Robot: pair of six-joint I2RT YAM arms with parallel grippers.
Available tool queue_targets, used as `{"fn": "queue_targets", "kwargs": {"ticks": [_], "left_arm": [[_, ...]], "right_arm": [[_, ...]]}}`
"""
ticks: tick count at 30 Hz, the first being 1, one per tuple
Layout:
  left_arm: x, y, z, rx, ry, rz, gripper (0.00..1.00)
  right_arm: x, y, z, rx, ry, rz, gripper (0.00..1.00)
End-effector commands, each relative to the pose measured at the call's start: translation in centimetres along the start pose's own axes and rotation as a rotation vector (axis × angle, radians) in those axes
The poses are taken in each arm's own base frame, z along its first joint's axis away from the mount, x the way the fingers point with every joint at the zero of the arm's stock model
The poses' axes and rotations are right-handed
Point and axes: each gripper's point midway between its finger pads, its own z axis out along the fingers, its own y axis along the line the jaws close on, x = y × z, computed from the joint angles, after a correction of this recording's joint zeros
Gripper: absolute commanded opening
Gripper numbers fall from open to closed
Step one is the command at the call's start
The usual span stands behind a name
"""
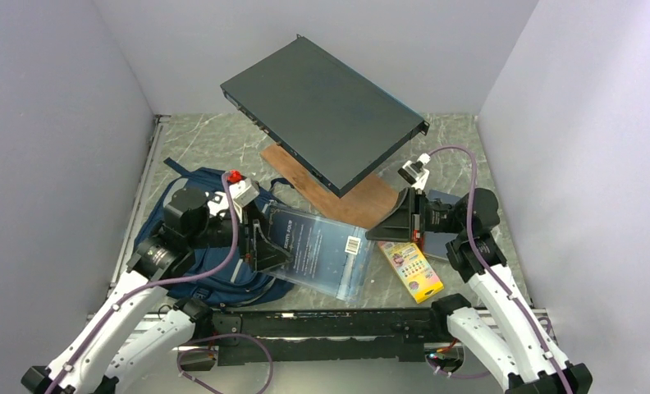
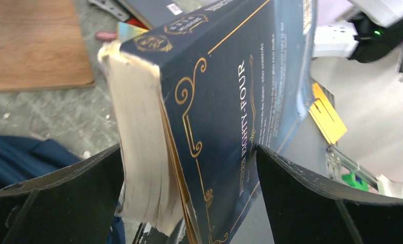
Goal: Pack the student bag
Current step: Pick up the book from the center of the board.
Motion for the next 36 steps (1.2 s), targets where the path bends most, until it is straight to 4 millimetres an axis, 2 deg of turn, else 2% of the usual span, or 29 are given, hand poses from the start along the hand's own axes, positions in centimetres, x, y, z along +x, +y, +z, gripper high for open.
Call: {"fn": "queue_targets", "kwargs": {"ticks": [1,4,6,8,10,11,13,15,17,18,20,22,23,24,25,28,32,36], "left_arm": [[-1.7,-3.8,-0.6,0.233,-0.022,0.165,1.00],[-1.5,-5.6,-1.1,0.364,-0.024,0.187,0.95],[-1.6,-6.8,-1.6,0.436,-0.027,0.204,0.82],[-1.5,-7.0,-1.8,0.435,-0.024,0.189,0.63],[-1.7,-7.0,-2.0,0.402,-0.034,0.148,0.25],[-1.9,-6.8,-1.9,0.371,-0.049,0.104,0.13],[-2.0,-6.6,-1.9,0.335,-0.086,-0.008,0.14],[-2.1,-7.5,-2.3,0.378,-0.132,-0.060,0.13],[-2.1,-7.8,-2.8,0.385,-0.185,-0.114,0.04],[-2.2,-7.8,-2.9,0.371,-0.205,-0.136,0.00],[-2.5,-7.4,-3.1,0.313,-0.230,-0.152,0.00],[-3.1,-7.2,-3.5,0.252,-0.255,-0.154,0.00],[-3.4,-7.2,-3.7,0.237,-0.273,-0.152,0.00],[-3.6,-7.3,-3.8,0.234,-0.289,-0.153,0.00],[-3.8,-7.3,-3.9,0.230,-0.307,-0.154,0.00],[-4.3,-7.1,-3.8,0.238,-0.337,-0.176,0.00],[-4.2,-6.9,-3.2,0.282,-0.326,-0.226,0.00],[-4.1,-6.4,-2.7,0.272,-0.306,-0.244,0.00]], "right_arm": [[0.2,4.5,-0.2,-0.086,0.033,-0.213,0.00],[0.3,4.7,-0.2,-0.089,0.046,-0.241,0.00],[0.3,4.8,-0.2,-0.088,0.057,-0.272,0.00],[0.5,4.8,-0.2,-0.085,0.075,-0.301,0.00],[0.5,4.4,-0.2,-0.072,0.090,-0.311,0.00],[0.5,4.2,-0.2,-0.067,0.094,-0.312,0.00],[0.5,3.8,-0.2,-0.062,0.095,-0.328,0.00],[0.3,3.2,-0.1,-0.047,0.098,-0.347,0.00],[0.2,2.2,-0.1,-0.020,0.099,-0.341,0.00],[0.0,1.7,0.0,-0.010,0.099,-0.342,0.05],[-0.1,0.6,0.0,0.015,0.100,-0.341,0.31],[0.0,0.0,0.0,0.019,0.088,-0.343,0.63],[0.2,-0.6,0.0,0.015,0.076,-0.339,0.73],[0.2,-0.4,0.1,0.003,0.055,-0.346,0.82],[0.5,-1.1,0.1,-0.007,0.039,-0.324,0.89],[1.7,-0.7,0.7,-0.083,0.006,-0.296,0.97],[3.5,-0.4,2.1,-0.135,0.025,-0.282,0.98],[4.3,0.0,3.0,-0.183,0.036,-0.264,0.99]]}}
